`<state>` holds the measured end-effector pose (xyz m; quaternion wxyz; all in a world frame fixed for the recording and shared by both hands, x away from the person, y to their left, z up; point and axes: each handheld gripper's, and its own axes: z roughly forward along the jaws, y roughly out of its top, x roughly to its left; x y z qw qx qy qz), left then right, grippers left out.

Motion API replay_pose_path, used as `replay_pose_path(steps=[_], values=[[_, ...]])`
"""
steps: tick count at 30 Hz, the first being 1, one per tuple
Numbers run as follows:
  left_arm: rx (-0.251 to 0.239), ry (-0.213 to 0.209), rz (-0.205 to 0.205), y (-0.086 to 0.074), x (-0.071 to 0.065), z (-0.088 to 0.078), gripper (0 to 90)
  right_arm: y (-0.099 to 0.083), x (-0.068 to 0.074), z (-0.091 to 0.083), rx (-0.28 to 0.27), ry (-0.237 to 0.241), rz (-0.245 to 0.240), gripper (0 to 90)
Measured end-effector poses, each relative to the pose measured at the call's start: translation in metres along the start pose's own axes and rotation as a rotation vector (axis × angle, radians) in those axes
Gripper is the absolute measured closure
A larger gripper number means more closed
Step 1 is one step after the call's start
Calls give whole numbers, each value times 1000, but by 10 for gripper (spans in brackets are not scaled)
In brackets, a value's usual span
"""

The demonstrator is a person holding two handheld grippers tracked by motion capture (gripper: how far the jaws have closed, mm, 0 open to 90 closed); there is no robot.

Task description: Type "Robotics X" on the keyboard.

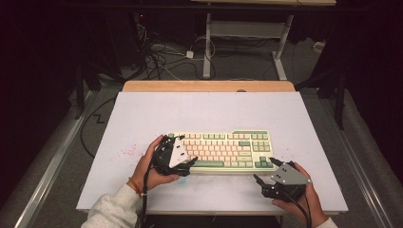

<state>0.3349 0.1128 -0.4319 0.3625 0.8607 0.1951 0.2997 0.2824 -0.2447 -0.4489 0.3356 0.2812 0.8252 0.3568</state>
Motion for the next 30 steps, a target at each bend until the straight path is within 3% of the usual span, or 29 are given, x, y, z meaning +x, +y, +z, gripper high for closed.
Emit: replay_pose_path(steps=[8,30], values=[[10,26,-11,-13,1,-9,187,0,1,1,3,4,-5,254],[27,40,-64,-44,5,-30,187,0,1,4,17,12,-4,254]])
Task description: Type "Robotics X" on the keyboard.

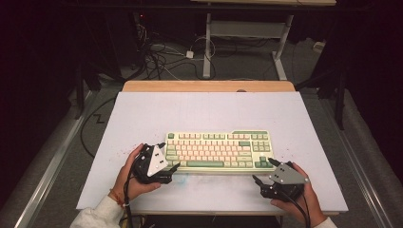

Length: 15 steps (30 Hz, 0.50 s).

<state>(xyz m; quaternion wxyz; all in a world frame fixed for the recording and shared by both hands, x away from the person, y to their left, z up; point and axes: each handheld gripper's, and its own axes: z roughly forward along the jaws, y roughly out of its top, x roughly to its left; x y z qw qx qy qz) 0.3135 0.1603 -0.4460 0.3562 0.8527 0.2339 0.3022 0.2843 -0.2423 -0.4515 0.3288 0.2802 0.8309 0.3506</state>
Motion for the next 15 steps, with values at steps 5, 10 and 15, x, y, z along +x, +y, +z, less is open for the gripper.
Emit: replay_pose_path(steps=[5,10,15], values=[[13,-1,-14,-7,-1,-3,187,1,0,1,1,4,-4,254],[24,-2,-23,-13,-2,-5,187,3,-1,3,0,2,-3,256],[37,-10,-27,-17,-5,-6,182,9,-5,5,-10,0,-3,272]])
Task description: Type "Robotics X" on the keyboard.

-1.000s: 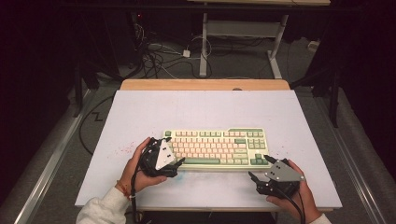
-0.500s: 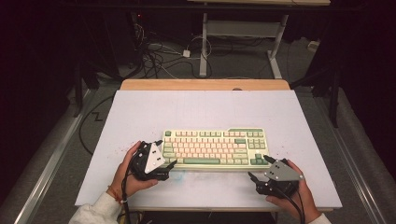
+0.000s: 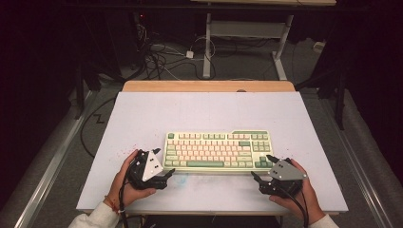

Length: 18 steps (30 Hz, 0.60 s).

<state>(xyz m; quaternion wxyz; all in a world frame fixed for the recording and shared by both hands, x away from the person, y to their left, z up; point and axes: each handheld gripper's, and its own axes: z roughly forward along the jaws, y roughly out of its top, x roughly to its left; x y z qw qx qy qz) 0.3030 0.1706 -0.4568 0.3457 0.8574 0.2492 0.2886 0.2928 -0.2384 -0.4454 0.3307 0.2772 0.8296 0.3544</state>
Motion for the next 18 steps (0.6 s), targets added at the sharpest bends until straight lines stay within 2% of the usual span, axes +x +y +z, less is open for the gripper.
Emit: replay_pose_path(steps=[8,11,18], values=[[11,-11,-2,-2,-2,2,176,12,-11,7,-23,13,44,344],[18,-15,-1,-2,-3,2,176,16,-13,10,-38,36,57,388],[22,-21,3,-2,-3,3,176,27,-16,19,-49,97,82,565]])
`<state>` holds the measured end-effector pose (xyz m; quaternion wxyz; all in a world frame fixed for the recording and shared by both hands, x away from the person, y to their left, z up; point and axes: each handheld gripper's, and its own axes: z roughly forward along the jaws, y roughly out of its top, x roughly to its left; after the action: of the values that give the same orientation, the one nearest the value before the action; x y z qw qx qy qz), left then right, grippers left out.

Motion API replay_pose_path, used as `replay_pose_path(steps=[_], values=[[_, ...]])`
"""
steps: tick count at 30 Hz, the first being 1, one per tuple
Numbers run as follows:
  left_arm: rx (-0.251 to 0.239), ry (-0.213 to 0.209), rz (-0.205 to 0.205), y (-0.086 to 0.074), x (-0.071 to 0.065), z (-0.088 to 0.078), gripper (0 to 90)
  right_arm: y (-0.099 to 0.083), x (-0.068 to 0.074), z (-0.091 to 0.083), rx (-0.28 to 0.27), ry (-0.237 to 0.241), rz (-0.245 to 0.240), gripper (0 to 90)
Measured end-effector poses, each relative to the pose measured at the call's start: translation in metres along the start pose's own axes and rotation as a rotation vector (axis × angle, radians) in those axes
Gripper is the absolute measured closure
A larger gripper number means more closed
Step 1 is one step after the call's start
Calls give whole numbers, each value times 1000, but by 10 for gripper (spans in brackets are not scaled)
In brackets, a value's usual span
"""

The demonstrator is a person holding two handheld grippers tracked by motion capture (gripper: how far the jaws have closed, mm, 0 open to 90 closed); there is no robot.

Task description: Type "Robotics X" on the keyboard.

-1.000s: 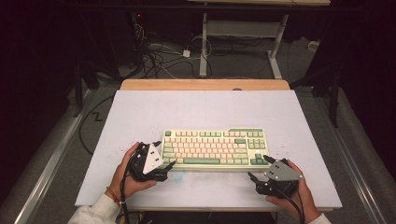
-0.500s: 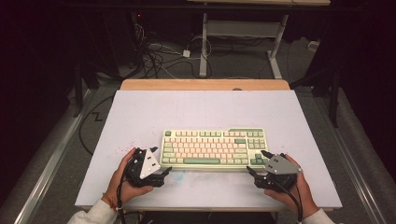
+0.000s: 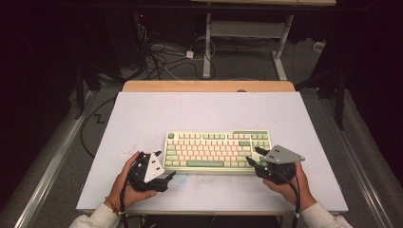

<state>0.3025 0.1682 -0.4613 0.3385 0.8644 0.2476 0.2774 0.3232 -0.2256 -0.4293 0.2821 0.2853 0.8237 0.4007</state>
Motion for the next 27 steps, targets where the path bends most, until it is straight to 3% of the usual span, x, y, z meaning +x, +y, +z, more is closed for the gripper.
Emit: replay_pose_path(steps=[8,13,27], values=[[7,-8,2,-1,0,1,176,12,-1,17,15,54,-5,811],[11,-11,-3,-1,0,2,176,22,1,32,35,63,-22,893],[23,-23,5,-2,-1,3,176,38,4,75,93,94,-17,900]])
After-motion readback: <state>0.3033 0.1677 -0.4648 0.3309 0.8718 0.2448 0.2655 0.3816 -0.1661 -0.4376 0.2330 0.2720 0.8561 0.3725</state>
